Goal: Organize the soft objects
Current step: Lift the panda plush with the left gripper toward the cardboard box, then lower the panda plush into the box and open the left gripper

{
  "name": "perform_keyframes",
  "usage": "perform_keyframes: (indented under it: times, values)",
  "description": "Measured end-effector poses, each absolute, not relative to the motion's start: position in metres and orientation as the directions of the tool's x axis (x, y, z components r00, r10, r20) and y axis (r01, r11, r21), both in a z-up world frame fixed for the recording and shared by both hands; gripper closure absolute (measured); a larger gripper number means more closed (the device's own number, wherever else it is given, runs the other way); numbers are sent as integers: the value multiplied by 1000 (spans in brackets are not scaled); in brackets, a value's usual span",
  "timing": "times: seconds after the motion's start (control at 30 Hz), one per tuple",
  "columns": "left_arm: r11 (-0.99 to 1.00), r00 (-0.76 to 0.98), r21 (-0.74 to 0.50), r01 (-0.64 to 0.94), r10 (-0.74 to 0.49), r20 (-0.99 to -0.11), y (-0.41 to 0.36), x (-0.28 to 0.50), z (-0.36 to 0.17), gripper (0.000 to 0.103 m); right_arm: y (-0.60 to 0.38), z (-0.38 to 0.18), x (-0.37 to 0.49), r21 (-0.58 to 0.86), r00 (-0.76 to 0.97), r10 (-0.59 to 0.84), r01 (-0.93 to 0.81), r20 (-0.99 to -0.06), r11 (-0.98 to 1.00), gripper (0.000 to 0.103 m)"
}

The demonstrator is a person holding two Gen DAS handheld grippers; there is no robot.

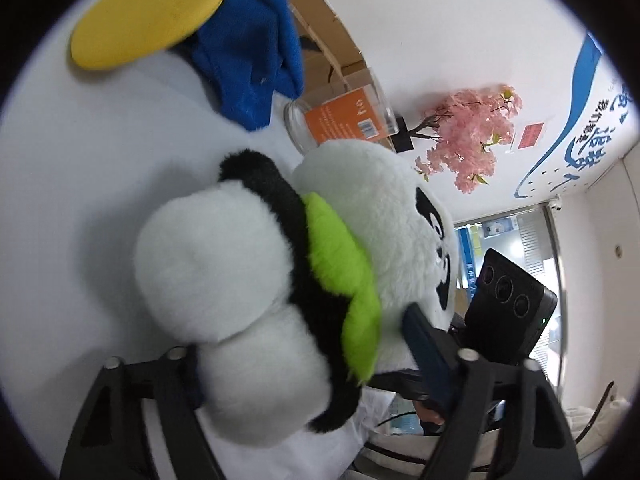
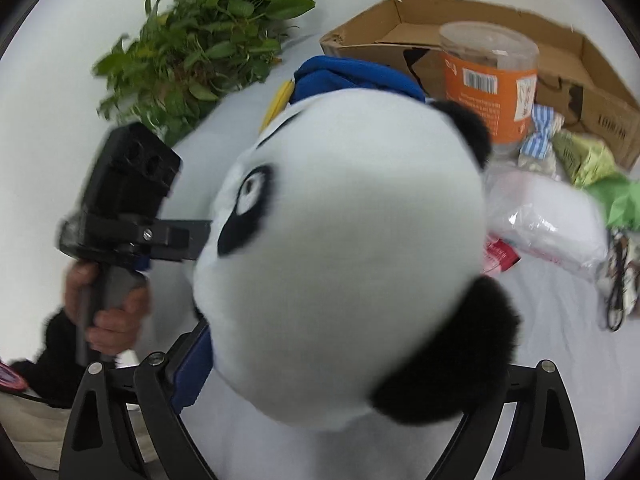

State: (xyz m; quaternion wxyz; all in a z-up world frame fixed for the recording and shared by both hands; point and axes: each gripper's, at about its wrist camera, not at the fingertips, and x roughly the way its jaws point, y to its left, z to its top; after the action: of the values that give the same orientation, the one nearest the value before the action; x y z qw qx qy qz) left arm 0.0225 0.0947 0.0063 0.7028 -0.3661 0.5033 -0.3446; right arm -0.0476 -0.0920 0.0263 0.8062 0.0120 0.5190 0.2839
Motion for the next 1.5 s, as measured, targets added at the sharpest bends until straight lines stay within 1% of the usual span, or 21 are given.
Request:
perform_keyframes:
  times: [0.03,0.07,0.13,0.23,0.3,0.43,0.53,0.67,0.8,0.9,1.07,1.2,1.3,1.43,1.47,1.5]
  values:
    - [511,279,-850,126,-841,-464,97,20,13,40,-88,26,-51,278,322,443,-448,-837,850,18]
    - [530,304,-836,141,-827,-473,106,18,18,42,-87,26,-52,272,330,439,-444,-836,854,20]
    - [567,363,-806,172,-797,-483,113,13,35,42,-84,31,-53,289,354,464,-446,-812,847,22]
    - [615,455,-761,205,-748,-482,123,14,61,42,-67,48,-54,236,444,464,-478,-767,846,22]
    - [668,519,-709,225,-698,-493,133,17,82,42,-56,57,-49,214,488,469,-489,-736,845,22]
    - [745,614,-613,263,-619,-490,154,34,118,42,-33,78,-26,201,568,513,-521,-644,830,22]
    - [783,666,-558,273,-573,-477,171,64,141,43,-23,91,6,229,613,555,-529,-562,817,22]
    - [824,700,-474,311,-536,-472,176,123,170,43,-15,104,62,245,676,563,-513,-475,823,21]
    - [815,710,-466,345,-551,-438,180,185,186,43,-20,119,125,264,732,523,-452,-436,852,20]
    - [783,694,-492,382,-594,-407,180,240,196,43,-26,133,172,270,771,480,-399,-419,877,20]
    - [707,663,-587,394,-661,-351,177,310,191,43,-40,146,243,302,792,413,-301,-449,905,20]
    - [662,616,-656,364,-699,-363,165,355,161,44,-59,139,292,300,784,359,-230,-507,926,19]
    - [633,579,-707,315,-718,-385,154,382,127,45,-77,117,331,329,729,320,-137,-606,935,18]
    - [594,518,-766,246,-749,-414,139,405,83,46,-93,90,368,324,638,256,-11,-726,946,18]
    - [587,501,-773,241,-757,-419,135,407,76,49,-97,83,377,320,607,241,23,-757,947,18]
    - [576,479,-783,237,-770,-421,130,409,69,57,-102,71,388,315,559,225,69,-798,947,18]
